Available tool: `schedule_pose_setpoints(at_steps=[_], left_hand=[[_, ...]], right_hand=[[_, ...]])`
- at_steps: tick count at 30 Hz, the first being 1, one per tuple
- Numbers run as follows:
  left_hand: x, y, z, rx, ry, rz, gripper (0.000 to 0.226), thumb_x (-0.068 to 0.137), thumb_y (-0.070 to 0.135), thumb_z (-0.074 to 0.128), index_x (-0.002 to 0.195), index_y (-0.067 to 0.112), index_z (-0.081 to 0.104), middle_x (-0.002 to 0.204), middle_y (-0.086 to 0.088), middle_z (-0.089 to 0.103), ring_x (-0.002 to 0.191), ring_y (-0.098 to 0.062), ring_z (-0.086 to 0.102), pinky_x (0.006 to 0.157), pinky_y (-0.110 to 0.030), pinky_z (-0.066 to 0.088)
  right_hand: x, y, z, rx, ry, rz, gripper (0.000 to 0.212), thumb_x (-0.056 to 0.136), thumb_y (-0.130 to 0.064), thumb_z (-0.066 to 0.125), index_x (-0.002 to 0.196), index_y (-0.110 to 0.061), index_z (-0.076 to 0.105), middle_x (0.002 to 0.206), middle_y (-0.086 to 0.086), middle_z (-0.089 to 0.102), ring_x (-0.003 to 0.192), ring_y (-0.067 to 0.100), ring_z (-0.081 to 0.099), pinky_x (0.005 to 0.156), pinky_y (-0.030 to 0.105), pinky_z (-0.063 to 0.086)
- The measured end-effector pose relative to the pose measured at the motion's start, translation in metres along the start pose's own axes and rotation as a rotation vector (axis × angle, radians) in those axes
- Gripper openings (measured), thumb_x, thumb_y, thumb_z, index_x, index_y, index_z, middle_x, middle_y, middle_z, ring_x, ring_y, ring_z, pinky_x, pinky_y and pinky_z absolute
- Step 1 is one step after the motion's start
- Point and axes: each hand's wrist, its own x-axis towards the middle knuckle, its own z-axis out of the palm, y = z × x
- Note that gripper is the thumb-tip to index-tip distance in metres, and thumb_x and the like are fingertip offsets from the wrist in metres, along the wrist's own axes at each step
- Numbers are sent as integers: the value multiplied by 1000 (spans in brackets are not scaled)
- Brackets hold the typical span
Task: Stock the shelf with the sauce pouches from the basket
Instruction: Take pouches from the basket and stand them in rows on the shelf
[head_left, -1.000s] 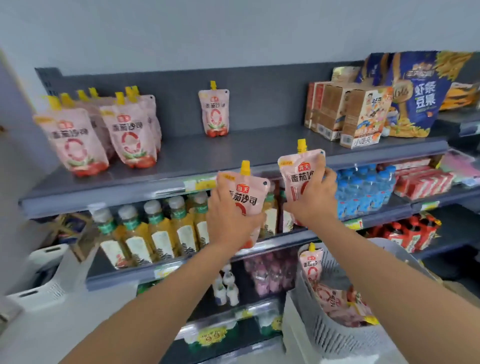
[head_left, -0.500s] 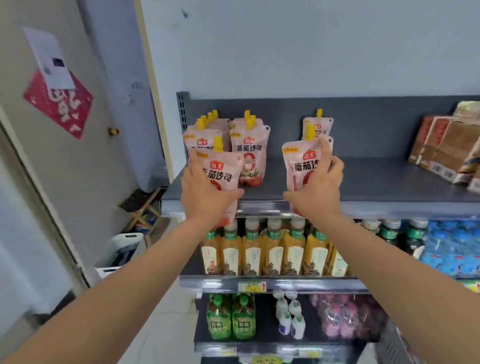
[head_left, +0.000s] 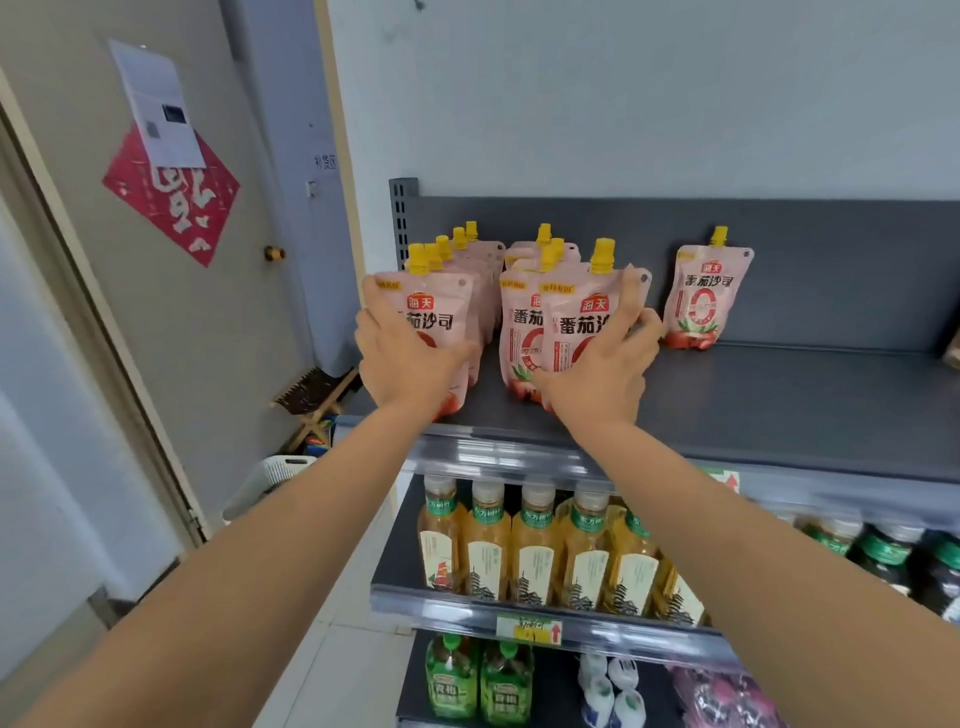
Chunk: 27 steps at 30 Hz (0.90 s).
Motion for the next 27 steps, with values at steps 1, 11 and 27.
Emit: schedule_pose_setpoints(at_steps=[1, 11, 27], left_hand=[[2, 0, 1, -8, 6, 3, 128, 57, 41, 89, 151, 13, 7, 141, -11, 37, 133, -30, 34, 97, -47, 41], [6, -13, 8, 63, -20, 22, 131, 54, 51, 87, 151, 14, 7, 136, -13, 41, 126, -32, 41, 92, -48, 45], [1, -21, 2, 105, -114, 119, 141, 53, 58, 85, 152, 15, -5, 147, -12, 31, 133, -31, 35, 101, -46, 39]], right_hand=[[-3, -1, 3, -8, -6, 9, 129, 59, -29, 87, 150, -28, -4, 142, 15, 21, 124, 33, 33, 90, 48, 48], [-14, -22, 30, -140, -83, 2, 128, 63, -35, 84, 144, -31, -14, 145, 14, 17, 126, 32, 32, 91, 47, 46], [-28, -29, 45, -127, -36, 44, 128, 61, -51, 83, 141, -35, -16, 147, 20, 18, 127, 37, 33, 88, 51, 49]])
